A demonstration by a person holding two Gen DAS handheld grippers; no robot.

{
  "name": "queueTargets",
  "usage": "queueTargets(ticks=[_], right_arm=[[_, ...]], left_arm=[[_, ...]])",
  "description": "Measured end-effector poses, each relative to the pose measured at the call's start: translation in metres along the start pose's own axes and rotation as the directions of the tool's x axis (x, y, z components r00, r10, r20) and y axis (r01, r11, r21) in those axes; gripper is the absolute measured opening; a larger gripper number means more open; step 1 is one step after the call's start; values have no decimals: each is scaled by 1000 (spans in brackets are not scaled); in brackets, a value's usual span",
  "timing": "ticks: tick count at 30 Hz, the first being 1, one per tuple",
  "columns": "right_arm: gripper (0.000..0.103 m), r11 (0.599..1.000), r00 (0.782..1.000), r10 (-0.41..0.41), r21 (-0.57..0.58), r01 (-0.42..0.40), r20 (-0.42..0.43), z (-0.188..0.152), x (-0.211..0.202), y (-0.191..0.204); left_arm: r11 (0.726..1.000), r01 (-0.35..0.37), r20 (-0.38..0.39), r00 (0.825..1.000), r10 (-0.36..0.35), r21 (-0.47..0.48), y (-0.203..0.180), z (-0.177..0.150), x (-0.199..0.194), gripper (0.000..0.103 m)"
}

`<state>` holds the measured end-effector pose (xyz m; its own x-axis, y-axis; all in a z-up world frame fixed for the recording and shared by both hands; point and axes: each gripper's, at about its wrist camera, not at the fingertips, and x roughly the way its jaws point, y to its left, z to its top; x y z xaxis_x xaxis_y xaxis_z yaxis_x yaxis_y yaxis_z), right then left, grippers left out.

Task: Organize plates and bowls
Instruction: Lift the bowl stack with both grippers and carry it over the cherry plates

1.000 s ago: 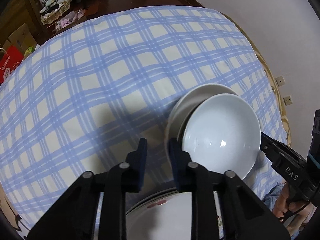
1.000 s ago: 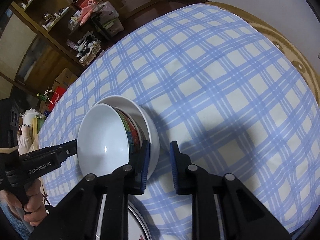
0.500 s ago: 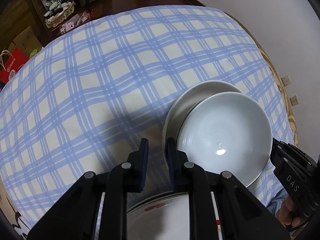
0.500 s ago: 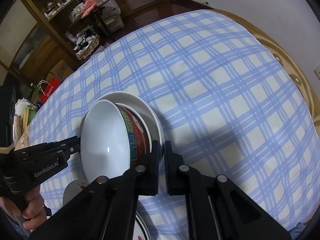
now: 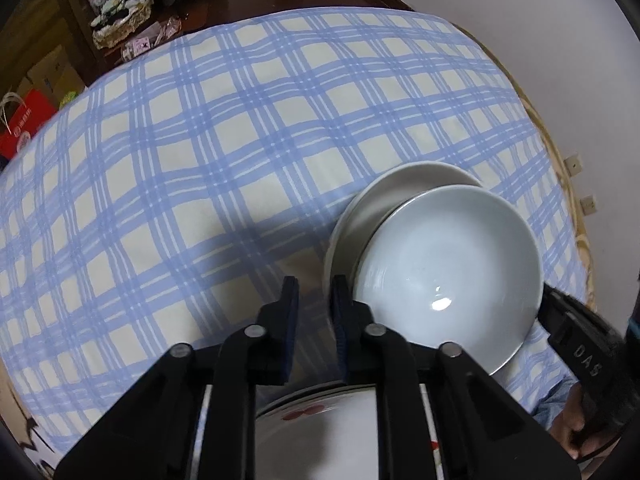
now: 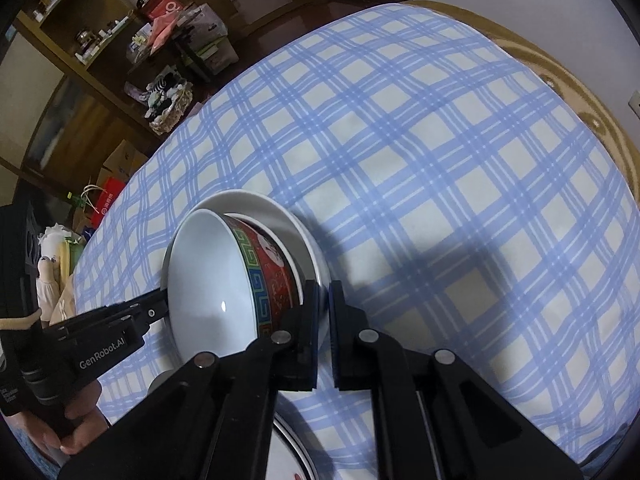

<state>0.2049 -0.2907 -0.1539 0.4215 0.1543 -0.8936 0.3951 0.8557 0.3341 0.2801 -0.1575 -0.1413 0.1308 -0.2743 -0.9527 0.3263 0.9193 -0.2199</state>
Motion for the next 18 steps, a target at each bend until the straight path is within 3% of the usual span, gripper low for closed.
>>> queueTargets(ticks=[18], right_arm=[[7,1000,1000,6,-12,-6,16,-3,-6,0]], left_arm=[[998,25,94,995,-20,-63,1,-11,-10,3]])
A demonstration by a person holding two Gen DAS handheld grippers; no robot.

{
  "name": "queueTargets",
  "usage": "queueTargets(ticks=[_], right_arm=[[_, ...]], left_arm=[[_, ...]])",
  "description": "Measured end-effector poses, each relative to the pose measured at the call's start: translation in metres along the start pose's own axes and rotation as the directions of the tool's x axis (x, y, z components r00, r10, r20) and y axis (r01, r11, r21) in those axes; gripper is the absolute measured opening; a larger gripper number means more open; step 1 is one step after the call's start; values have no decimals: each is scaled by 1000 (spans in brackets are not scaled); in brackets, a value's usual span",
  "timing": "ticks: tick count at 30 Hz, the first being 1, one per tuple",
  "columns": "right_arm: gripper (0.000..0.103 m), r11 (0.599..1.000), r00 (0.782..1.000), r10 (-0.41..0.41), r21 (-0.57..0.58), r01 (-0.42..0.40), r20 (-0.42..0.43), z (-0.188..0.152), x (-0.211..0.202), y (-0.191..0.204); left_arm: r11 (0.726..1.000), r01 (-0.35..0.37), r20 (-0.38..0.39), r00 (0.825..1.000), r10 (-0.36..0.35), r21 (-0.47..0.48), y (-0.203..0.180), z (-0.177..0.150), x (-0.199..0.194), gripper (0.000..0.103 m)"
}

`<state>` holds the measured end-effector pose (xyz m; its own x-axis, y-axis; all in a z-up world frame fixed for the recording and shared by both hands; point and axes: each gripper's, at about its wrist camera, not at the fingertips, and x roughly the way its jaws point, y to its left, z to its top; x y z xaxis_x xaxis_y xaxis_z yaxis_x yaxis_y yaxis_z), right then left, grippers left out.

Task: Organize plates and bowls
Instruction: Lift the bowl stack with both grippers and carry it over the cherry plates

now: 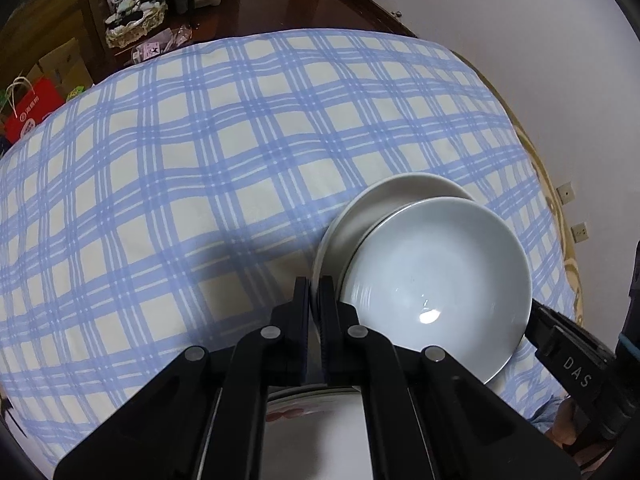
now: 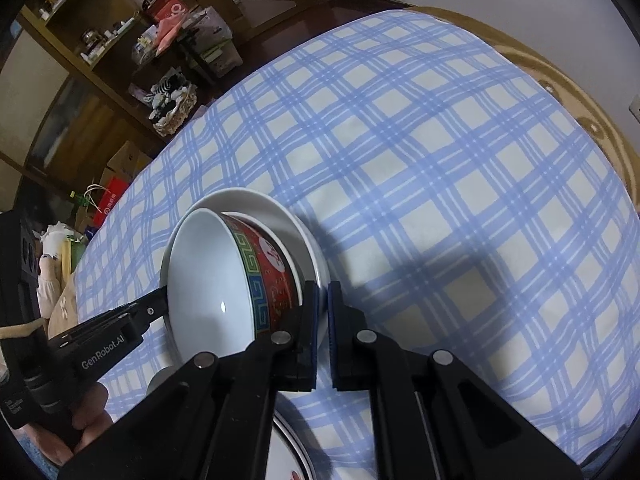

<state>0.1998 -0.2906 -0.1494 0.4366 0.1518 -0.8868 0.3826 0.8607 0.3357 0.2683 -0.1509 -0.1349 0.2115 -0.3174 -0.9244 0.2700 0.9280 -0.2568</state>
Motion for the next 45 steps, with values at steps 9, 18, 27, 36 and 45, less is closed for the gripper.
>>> queueTargets(ticks=[9,18,27,36,45], right_arm=[[6,997,998,-55,-56,55,6,-2,-13,10],[6,998,999,-50,-27,51,13,-5,-26,8],[6,998,998,-53,-35,54,33,-13,-50,24],[6,997,998,-38,-64,42,49,-37,-77,45],[6,998,999,12,-57,-10,31,-81,-82,57]], left_arm=[[1000,20,-14,1000,-20,9,-1,0,-8,2],[999,36,8,999,-36,1,-2,-7,-18,3],[1000,30,21,999,-30,5,0,-13,-44,2],[1000,-1,51,999,1,-3,9,-40,-84,2],[998,-46,39,998,47,-39,30,-87,-103,2]])
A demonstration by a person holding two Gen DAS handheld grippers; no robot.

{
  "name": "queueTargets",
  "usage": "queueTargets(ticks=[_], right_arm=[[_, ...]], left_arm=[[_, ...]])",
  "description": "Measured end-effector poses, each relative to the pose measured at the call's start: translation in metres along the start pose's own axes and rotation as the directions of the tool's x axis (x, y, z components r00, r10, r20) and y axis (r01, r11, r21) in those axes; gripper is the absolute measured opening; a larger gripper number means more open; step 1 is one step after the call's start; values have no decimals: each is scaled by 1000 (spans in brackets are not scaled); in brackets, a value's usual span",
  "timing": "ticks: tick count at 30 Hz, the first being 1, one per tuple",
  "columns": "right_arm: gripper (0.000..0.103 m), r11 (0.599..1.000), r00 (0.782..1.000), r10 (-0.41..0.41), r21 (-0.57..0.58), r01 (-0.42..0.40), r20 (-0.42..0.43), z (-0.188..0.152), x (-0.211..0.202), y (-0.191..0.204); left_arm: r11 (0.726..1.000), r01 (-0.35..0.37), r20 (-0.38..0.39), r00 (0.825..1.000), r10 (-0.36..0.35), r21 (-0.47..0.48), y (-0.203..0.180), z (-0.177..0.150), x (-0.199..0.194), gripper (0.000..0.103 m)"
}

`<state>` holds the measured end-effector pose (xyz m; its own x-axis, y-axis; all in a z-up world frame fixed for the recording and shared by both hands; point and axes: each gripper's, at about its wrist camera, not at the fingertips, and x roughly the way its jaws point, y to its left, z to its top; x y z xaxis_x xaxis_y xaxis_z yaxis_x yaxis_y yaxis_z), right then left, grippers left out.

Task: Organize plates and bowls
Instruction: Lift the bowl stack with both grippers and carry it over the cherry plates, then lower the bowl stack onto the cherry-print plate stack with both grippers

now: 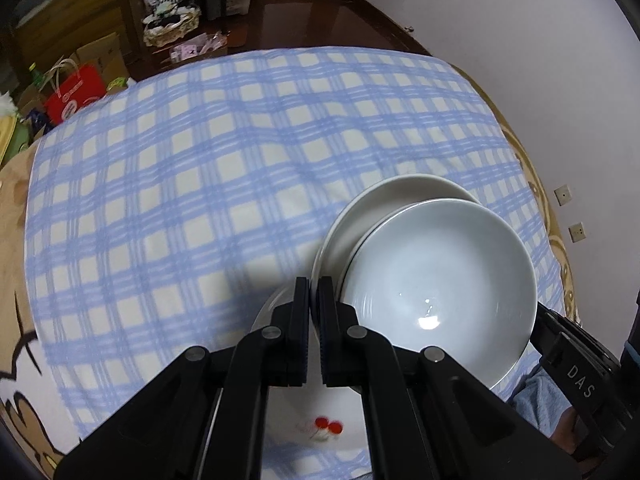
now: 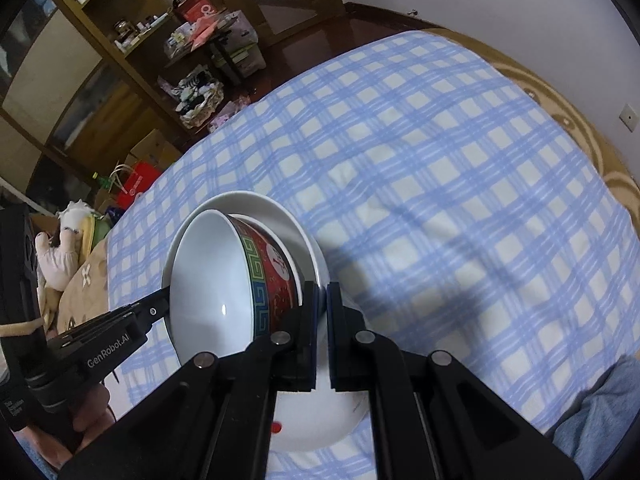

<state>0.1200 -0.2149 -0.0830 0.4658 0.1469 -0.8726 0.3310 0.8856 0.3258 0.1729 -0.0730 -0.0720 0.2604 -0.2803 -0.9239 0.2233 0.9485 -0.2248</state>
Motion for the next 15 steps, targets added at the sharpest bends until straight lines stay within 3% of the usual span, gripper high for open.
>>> queueTargets(ticks=[7,15], right_arm=[[6,1000,1000,4,-11,-4,-24,-24,8,5],[6,1000,996,-21,-12,20,-83,-42,32,1]], left_arm=[[999,-18,-24,1000,18,-27,12,-24,4,2],[999,-33,-101,994,29,-29,20,-40,29,3]])
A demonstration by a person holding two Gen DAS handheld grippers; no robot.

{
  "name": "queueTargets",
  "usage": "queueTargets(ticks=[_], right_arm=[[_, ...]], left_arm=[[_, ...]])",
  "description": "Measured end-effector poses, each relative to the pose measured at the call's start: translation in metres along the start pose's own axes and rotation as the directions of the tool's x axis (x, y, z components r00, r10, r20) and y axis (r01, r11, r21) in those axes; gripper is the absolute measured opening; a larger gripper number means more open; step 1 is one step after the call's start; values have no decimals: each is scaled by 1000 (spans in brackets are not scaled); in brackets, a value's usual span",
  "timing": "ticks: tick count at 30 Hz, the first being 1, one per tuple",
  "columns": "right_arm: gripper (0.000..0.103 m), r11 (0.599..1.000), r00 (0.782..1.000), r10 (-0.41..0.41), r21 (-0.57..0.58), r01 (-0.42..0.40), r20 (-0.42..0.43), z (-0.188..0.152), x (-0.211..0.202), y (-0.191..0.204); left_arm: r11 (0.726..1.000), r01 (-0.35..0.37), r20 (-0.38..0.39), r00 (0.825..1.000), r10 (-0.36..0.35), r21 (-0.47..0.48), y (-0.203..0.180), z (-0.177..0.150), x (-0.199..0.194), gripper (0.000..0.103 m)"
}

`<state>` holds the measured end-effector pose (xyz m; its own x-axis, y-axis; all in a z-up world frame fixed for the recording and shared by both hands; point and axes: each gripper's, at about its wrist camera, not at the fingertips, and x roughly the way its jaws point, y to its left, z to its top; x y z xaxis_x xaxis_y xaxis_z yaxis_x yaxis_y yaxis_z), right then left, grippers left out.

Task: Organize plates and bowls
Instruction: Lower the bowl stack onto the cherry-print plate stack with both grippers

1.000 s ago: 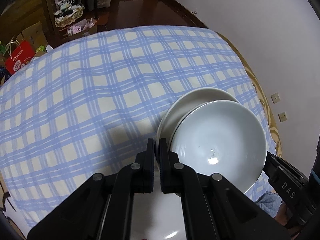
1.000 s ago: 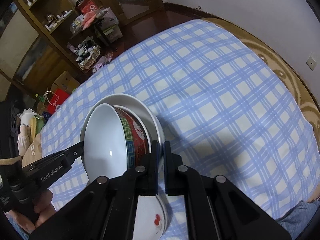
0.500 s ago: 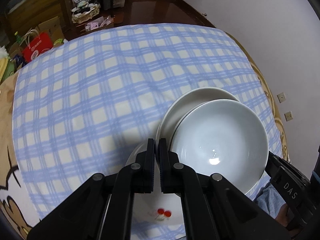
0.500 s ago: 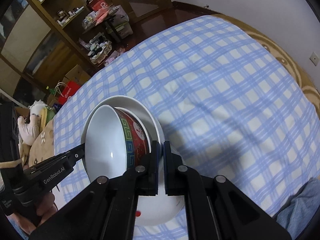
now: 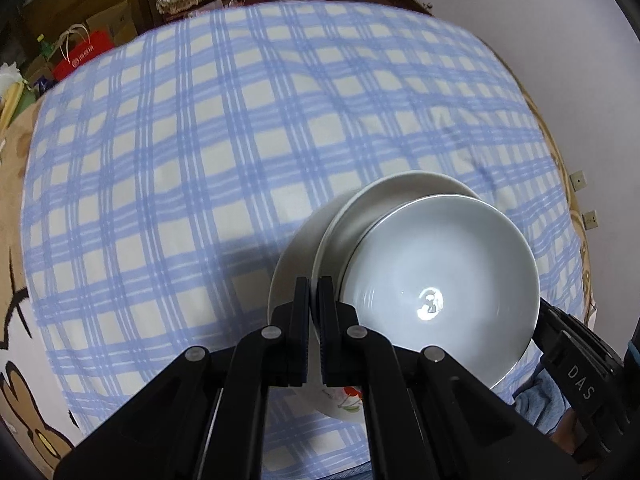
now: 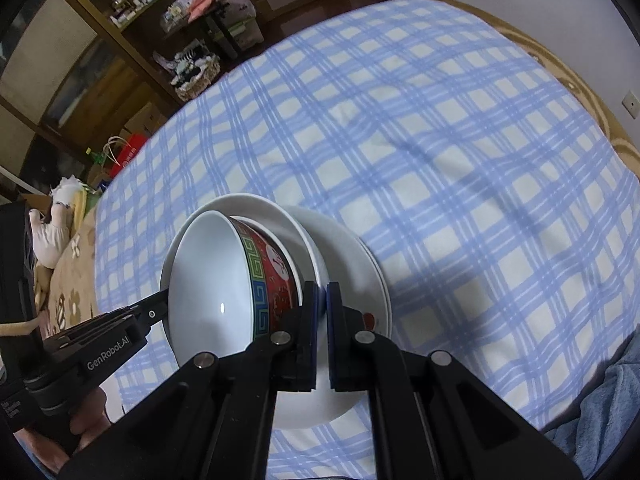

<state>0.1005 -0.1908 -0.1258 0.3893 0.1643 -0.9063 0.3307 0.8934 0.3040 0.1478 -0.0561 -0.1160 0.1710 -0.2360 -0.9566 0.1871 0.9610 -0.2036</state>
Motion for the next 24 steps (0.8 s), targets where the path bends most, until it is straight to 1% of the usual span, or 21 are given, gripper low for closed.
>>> queueTargets(ticks=[3,8,11,13,14,16,17,18,20,22,24], right_arm=[[6,1000,1000,7,9,-7,-5,-1,4,-4],[6,1000,1000,2,7,-1,-17,3,3,-4],[5,1000,1000,22,13,-22,18,5,-6,-4],[5,999,998,46,6,-46,46,8,-15,-2],[5,999,997,49,-2,-49,52,8,-17,-1],[6,999,998,49,-6,-49,51,8,-18,-1],[6,999,998,51,-4,-50,49,7,-18,-1],[6,999,997,54,-2,-54,48,5,-19,-2],[6,998,997,64,-5,-63,53,2,-24,-2],[8,998,996,67,-14,-66,61,0,-30,-3],[9,998,995,68,-21,-66,72,-3,-37,-3]], left_arm=[[1000,-4,8,1000,4,12,0,0,1,3],[1000,0,-6,1000,0,30,-2,4,1,3],[999,-7,8,1000,6,52,-4,5,-1,4],[997,-23,47,999,19,75,-7,6,-9,4],[996,-25,66,998,19,87,-9,7,-15,7],[996,-11,73,997,4,89,-10,9,-22,8],[996,-18,85,996,10,92,-11,10,-28,9],[995,-27,95,995,18,96,-10,10,-31,13],[992,-59,129,991,44,115,-12,7,-42,17],[989,-74,150,987,54,130,-12,3,-51,22],[987,-80,164,985,57,139,-10,-1,-58,31]])
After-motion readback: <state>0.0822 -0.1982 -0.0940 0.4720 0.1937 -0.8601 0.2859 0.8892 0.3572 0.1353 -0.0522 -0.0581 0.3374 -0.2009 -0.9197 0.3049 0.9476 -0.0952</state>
